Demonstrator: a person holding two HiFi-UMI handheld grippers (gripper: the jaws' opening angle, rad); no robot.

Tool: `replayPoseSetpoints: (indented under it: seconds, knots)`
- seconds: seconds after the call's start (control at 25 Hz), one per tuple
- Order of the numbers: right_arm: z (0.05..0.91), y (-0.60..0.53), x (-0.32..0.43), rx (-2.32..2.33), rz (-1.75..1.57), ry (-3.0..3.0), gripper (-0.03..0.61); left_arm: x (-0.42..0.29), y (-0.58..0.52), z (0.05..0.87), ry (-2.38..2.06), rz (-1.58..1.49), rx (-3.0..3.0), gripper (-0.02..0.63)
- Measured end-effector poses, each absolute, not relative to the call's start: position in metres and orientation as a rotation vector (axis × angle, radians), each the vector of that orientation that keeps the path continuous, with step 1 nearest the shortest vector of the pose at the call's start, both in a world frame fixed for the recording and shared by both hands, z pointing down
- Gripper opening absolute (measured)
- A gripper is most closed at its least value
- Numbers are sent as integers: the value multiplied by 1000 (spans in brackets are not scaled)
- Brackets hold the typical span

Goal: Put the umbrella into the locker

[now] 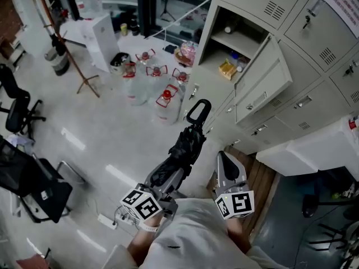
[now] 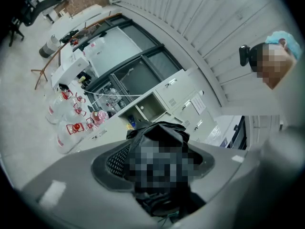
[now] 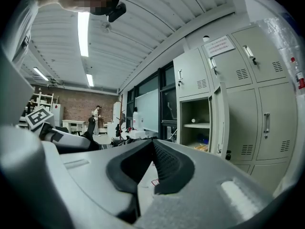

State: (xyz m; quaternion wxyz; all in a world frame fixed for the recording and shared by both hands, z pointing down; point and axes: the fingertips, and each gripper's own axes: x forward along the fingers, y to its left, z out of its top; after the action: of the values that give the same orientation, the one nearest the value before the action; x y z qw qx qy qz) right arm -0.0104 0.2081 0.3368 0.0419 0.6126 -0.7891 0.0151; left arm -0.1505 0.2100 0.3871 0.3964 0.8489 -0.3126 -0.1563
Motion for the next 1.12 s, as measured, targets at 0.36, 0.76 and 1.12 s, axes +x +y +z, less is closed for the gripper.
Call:
replayPoseSetpoints:
  seconds: [0.36, 0.76, 1.12]
  knots:
    - [351, 186, -18, 1837, 96, -2395, 2, -158, 193, 400, -783, -414, 2083, 288]
    - [360, 129, -18, 1824, 171, -2463, 2, -145, 147, 392, -783, -400, 2085, 288]
    - [349, 61, 9, 1896, 155, -2449, 2, -118, 78, 384, -748, -370, 2098, 288]
